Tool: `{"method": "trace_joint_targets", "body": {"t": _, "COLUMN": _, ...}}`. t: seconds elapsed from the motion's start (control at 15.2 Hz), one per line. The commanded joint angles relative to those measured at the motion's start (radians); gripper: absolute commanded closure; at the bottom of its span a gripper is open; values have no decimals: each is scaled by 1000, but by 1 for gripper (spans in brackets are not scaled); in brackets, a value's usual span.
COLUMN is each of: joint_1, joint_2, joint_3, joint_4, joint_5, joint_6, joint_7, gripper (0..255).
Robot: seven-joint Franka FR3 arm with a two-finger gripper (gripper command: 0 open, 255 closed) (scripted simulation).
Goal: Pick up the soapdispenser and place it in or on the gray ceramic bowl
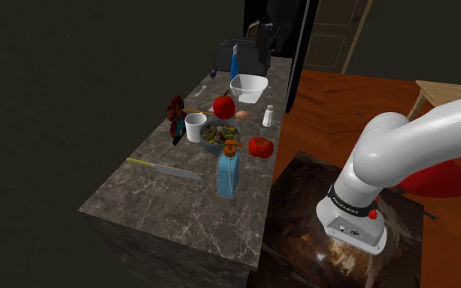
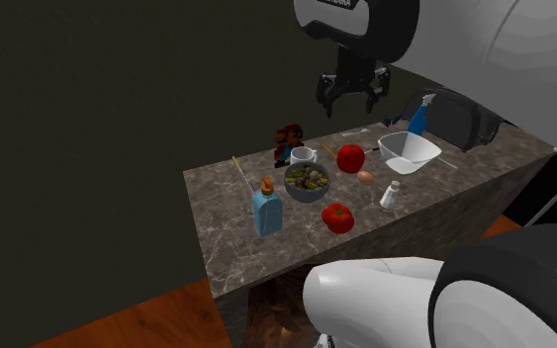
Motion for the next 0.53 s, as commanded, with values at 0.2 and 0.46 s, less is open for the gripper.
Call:
{"method": "trace_joint_targets", "body": {"t": 0.2, "joint_1": 25, "joint_2": 3, "joint_3": 36, "joint_4": -62, "joint_5": 28, "joint_6": 45, "joint_7": 31, "gripper": 0}}
{"method": "trace_joint_targets", "body": {"t": 0.46, "joint_1": 62, "joint_2": 18, "joint_3": 85, "joint_4": -134, "joint_5": 67, "joint_6": 108, "joint_7": 71, "gripper": 0}}
